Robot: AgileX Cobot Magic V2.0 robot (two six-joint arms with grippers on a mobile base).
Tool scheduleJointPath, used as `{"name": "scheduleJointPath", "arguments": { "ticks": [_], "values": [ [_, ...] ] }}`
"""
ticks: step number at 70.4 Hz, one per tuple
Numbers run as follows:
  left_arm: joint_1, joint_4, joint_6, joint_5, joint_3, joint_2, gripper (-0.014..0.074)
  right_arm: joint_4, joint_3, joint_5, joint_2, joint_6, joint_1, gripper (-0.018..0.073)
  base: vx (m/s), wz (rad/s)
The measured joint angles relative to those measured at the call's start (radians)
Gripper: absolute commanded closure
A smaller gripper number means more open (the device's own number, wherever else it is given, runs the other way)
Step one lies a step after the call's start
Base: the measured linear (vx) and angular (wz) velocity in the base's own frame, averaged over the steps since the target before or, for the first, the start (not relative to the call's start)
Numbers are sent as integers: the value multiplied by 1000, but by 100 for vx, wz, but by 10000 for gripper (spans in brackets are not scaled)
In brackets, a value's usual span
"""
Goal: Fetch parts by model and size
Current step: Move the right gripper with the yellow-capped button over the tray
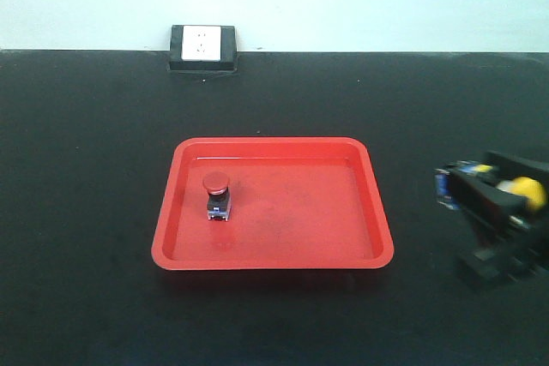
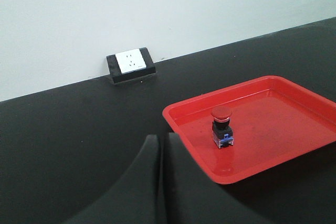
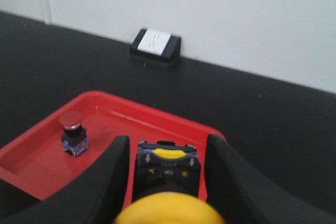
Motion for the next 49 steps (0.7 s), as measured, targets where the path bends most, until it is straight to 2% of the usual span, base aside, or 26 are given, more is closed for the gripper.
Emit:
{"name": "scheduleJointPath", "arguments": {
  "ticks": [14, 27, 39, 49],
  "values": [
    [0, 1, 0, 0, 0, 0, 603, 0, -146, 25, 266, 2, 3, 563, 0, 0],
    [0, 1, 0, 0, 0, 0, 603, 31, -331, 131, 487, 29, 3, 563, 0, 0],
    [0, 1, 0, 0, 0, 0, 601, 46, -528, 272, 674, 122, 3, 563, 0, 0],
    [0, 1, 0, 0, 0, 0, 601, 46, -700, 435, 819, 243, 3, 561, 0, 0]
  ]
}}
